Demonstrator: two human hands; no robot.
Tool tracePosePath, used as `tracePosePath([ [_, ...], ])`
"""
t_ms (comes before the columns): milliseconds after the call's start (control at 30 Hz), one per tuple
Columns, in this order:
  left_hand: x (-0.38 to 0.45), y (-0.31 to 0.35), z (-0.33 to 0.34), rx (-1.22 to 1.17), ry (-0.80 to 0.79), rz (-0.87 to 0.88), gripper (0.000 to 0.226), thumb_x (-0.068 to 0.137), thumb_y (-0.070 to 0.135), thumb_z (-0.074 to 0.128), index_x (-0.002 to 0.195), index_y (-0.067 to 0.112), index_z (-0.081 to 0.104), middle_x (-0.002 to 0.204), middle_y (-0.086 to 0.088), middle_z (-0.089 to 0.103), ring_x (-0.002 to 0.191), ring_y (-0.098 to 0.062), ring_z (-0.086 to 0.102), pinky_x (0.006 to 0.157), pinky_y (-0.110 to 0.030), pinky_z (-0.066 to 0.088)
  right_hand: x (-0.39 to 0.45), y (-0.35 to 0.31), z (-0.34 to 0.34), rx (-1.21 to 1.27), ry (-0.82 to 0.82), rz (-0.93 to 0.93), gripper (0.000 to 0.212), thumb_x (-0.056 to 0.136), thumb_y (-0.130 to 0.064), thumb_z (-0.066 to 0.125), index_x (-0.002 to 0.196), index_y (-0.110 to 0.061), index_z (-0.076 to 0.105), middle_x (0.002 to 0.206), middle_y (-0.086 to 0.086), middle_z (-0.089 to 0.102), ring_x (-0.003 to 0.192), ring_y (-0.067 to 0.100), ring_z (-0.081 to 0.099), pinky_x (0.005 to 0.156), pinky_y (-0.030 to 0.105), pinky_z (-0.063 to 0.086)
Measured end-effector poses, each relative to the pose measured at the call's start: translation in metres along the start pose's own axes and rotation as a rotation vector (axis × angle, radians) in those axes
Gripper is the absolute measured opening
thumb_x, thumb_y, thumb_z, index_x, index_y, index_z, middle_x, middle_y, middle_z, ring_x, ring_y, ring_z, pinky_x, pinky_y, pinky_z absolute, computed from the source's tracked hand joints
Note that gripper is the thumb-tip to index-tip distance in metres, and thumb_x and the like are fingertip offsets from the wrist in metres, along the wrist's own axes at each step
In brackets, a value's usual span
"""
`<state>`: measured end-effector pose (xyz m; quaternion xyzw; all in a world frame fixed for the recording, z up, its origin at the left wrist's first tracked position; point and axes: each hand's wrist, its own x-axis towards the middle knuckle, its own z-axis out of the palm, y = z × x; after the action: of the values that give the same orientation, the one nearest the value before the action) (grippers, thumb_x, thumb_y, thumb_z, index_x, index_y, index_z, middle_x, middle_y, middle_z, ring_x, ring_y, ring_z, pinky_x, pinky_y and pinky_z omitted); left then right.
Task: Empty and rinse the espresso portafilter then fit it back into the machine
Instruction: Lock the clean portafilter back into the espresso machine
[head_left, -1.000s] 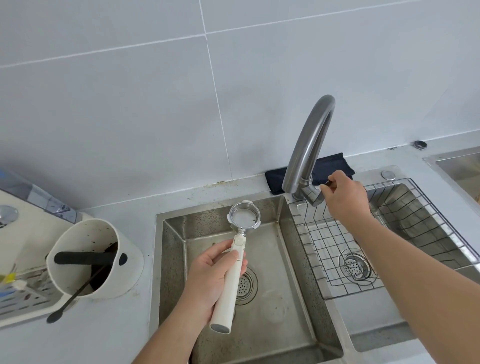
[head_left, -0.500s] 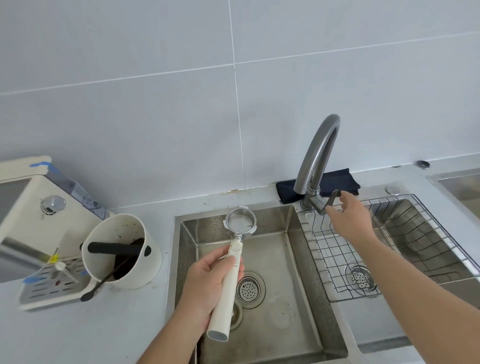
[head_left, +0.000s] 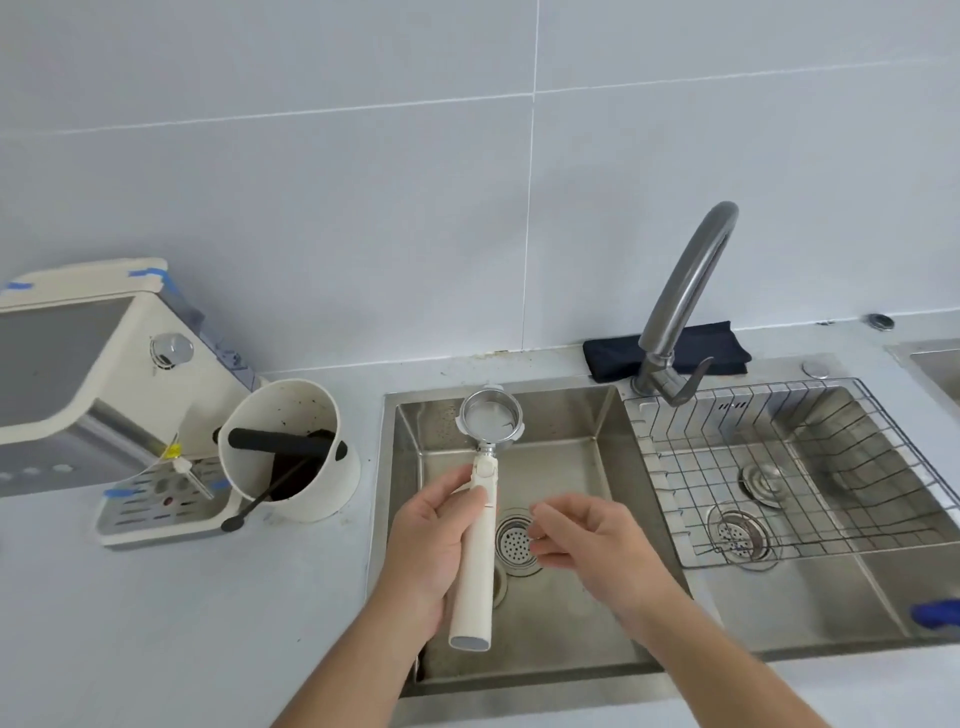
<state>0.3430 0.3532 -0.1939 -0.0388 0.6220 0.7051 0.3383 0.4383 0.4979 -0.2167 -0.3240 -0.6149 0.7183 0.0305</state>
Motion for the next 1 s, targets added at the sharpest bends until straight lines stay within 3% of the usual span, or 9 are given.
tracePosePath([
  [67,-0.003,-0.001,-0.007,-0.019,-0.009,-0.007,0.022,0.087,0.015,0.069,0.099,0.032,0.077,0.087,-0.004,0.076,0.064,-0.015,0.066,0.054,-0.031,0.055,-0.014,0.004,0.023,0.047,-0.116,0.042,0.015,0.094,-0.017,0.066,0.088,-0.007,0.074,0.079,0.009,0.074,0.073,0.020,0.072,0.074,0.033,0.061],
  [200,-0.010,-0.001,-0.027,-0.040,-0.026,-0.008,0.023,0.089,0.013,0.067,0.097,0.032,0.078,0.096,-0.006,0.078,0.079,-0.015,0.069,0.071,-0.033,0.058,-0.037,0.005,0.062,0.121,-0.251,0.073,0.020,0.092,-0.019,0.068,0.108,-0.008,0.069,0.092,0.014,0.078,0.089,0.029,0.075,0.080,0.042,0.060],
  [300,-0.014,0.003,-0.051,-0.047,-0.039,-0.007,0.023,0.088,0.011,0.068,0.099,0.030,0.077,0.098,-0.007,0.078,0.079,-0.014,0.071,0.066,-0.027,0.056,-0.047,0.006,0.089,0.153,-0.246,0.088,0.035,0.079,-0.020,0.073,0.112,-0.009,0.066,0.095,0.019,0.077,0.090,0.034,0.074,0.083,0.049,0.059],
  [500,-0.021,0.012,-0.108,0.003,-0.085,0.006,0.024,0.086,0.007,0.069,0.105,0.021,0.074,0.092,-0.006,0.079,0.076,-0.013,0.071,0.065,-0.022,0.055,-0.064,0.009,0.146,0.185,-0.203,0.086,0.031,0.077,-0.013,0.072,0.107,-0.005,0.069,0.087,0.021,0.072,0.080,0.029,0.072,0.069,0.039,0.059],
  [600,-0.021,0.018,-0.138,0.069,-0.098,0.010,0.025,0.084,0.006,0.069,0.105,0.021,0.072,0.091,-0.005,0.079,0.077,-0.014,0.071,0.068,-0.025,0.057,-0.069,0.016,0.174,0.145,-0.182,0.097,0.034,0.077,-0.017,0.074,0.109,-0.008,0.069,0.087,0.021,0.066,0.080,0.029,0.068,0.074,0.049,0.059],
  [733,-0.022,0.023,-0.179,0.150,-0.127,0.022,0.024,0.084,0.008,0.068,0.102,0.023,0.071,0.087,-0.001,0.079,0.075,-0.014,0.072,0.068,-0.024,0.057,-0.075,0.025,0.215,0.159,-0.147,0.100,0.029,0.076,-0.016,0.074,0.105,-0.012,0.072,0.084,0.018,0.065,0.074,0.021,0.069,0.064,0.031,0.057],
  [800,-0.022,0.025,-0.199,0.176,-0.139,0.022,0.024,0.084,0.009,0.068,0.103,0.024,0.071,0.085,0.001,0.079,0.074,-0.012,0.073,0.066,-0.022,0.056,-0.076,0.029,0.237,0.164,-0.130,0.111,0.027,0.076,-0.016,0.073,0.102,-0.014,0.073,0.083,0.018,0.064,0.072,0.020,0.069,0.061,0.028,0.056],
  [1000,-0.027,0.023,-0.252,0.207,-0.124,-0.004,0.031,0.072,0.022,0.070,0.103,0.027,0.071,0.088,0.001,0.079,0.076,-0.013,0.072,0.074,-0.029,0.056,-0.081,0.045,0.286,0.135,-0.120,0.147,0.032,0.075,-0.018,0.073,0.106,-0.013,0.071,0.082,0.018,0.058,0.076,0.025,0.067,0.071,0.040,0.058],
])
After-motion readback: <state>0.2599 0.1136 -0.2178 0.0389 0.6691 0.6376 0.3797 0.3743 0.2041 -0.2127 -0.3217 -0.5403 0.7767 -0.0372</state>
